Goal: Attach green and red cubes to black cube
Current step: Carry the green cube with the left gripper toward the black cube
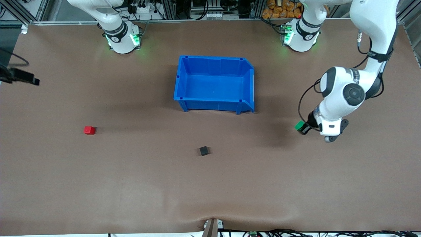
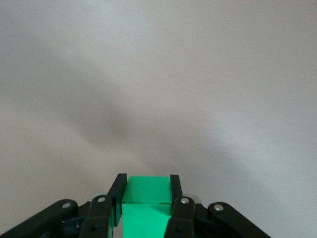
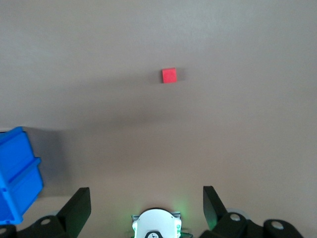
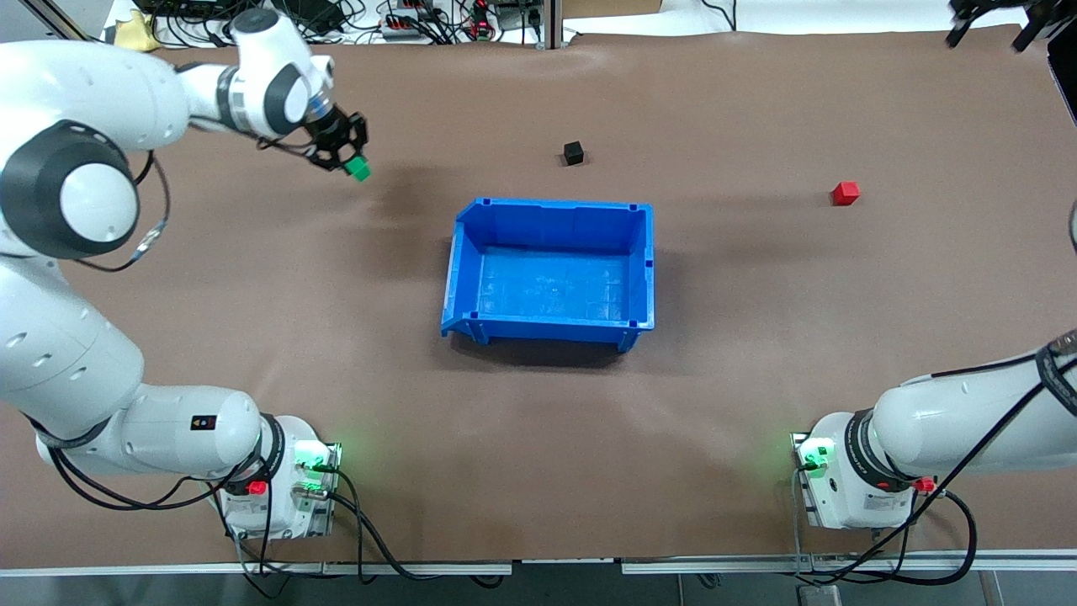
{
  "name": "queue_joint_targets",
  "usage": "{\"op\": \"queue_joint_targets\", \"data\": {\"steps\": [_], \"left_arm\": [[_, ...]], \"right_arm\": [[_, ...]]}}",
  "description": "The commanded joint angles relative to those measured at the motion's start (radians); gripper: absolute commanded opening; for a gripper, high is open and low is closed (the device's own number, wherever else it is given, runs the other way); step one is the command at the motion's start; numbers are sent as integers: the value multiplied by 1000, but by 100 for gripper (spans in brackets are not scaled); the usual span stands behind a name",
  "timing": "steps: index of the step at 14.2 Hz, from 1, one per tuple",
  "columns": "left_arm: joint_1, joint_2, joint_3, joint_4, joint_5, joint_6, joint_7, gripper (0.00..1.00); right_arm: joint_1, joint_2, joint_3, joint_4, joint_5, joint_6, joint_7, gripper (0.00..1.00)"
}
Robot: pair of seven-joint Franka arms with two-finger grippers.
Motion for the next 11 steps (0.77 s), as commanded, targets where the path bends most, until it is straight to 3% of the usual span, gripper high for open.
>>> {"op": "queue_joint_targets", "data": {"steps": [1,5,11], "left_arm": [[-56,133,-6,201,0,-79,-130,0],[-136,259,-7,393,-53,-137,-320,0],[-253,398,-6,566,-138,-141,-658,0]], "right_arm": [[-52,68,-5,47,12,-13,-40,100],[-69,99,-5,4,16,-14,-43,100],[-66,329,-5,8,7,106,-7,100]]}}
